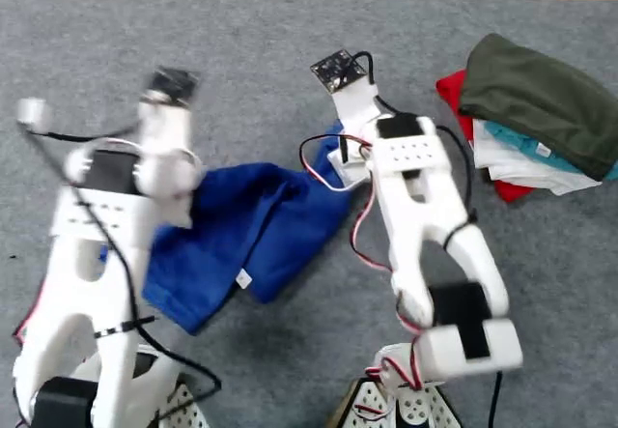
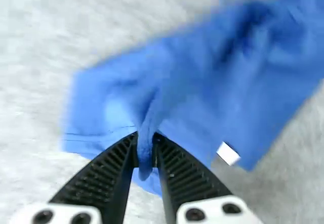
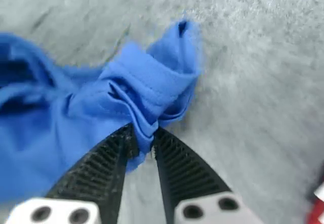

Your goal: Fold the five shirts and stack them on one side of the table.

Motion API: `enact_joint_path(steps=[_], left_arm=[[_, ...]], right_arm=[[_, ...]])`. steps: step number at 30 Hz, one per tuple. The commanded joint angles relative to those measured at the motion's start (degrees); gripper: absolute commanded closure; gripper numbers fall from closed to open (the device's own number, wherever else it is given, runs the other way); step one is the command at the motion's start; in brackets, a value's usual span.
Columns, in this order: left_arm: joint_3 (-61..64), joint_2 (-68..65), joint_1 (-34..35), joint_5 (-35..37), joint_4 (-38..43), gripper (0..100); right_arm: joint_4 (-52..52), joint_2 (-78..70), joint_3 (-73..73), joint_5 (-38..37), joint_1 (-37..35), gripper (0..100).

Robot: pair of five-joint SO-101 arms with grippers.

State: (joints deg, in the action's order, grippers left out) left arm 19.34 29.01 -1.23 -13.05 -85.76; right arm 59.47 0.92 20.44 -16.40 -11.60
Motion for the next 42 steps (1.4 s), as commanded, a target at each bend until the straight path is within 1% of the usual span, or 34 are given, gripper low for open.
enact_joint_path(steps=[1,4,7,11,13,16,20,21,25,27,28,32,34,35,38,42], left_arm=[[-10.55,0.22,8.09,-2.46,-2.46,98],[-14.77,0.22,13.27,-2.20,-3.16,98],[-15.56,0.22,17.05,1.67,-2.81,98],[-13.36,0.48,18.99,2.73,-2.81,98],[-11.34,0.66,19.69,2.73,-2.81,98],[-9.49,0.75,23.21,2.90,-2.64,98],[-7.47,0.31,29.89,2.81,0.35,98],[-6.68,0.31,31.30,2.73,1.23,98],[-3.43,0.22,34.64,2.64,3.25,98],[-2.02,0.22,35.08,1.41,3.25,98],[-1.23,0.22,35.08,0.35,3.16,98],[1.32,0.31,34.55,-2.37,3.34,98],[2.90,0.31,33.58,-4.13,3.34,98],[4.04,0.57,33.05,-4.75,3.25,98],[7.30,0.66,31.30,-6.33,3.25,98],[10.55,0.75,31.03,-7.03,3.25,98]], right_arm=[[9.05,10.77,-0.13,-5.98,0.31,99.4],[16.62,17.36,-0.13,-11.87,0.31,99.4],[24.18,23.16,-0.13,-15.91,0.31,99.4],[34.46,29.23,0.84,-21.45,0.31,99.4],[37.89,31.87,2.95,-24.09,0.31,99.3],[39.38,36.35,8.31,-27.16,1.01,99.3],[38.51,42.86,17.54,-32.35,4.00,98.4],[37.45,44.53,20.09,-33.14,5.14,96.3],[33.76,51.74,28.53,-36.48,12.18,83.2],[32.79,54.99,30.11,-40.00,15.34,79.2],[32.44,56.31,30.11,-41.23,16.31,78.7],[30.59,57.27,25.80,-41.76,16.13,81.3],[29.89,55.16,21.41,-41.41,15.16,83.8],[29.80,53.05,18.77,-40.00,14.55,84.9],[29.63,42.33,9.98,-34.11,11.65,84.9],[30.59,21.05,-5.49,-28.13,6.02,83.8]])
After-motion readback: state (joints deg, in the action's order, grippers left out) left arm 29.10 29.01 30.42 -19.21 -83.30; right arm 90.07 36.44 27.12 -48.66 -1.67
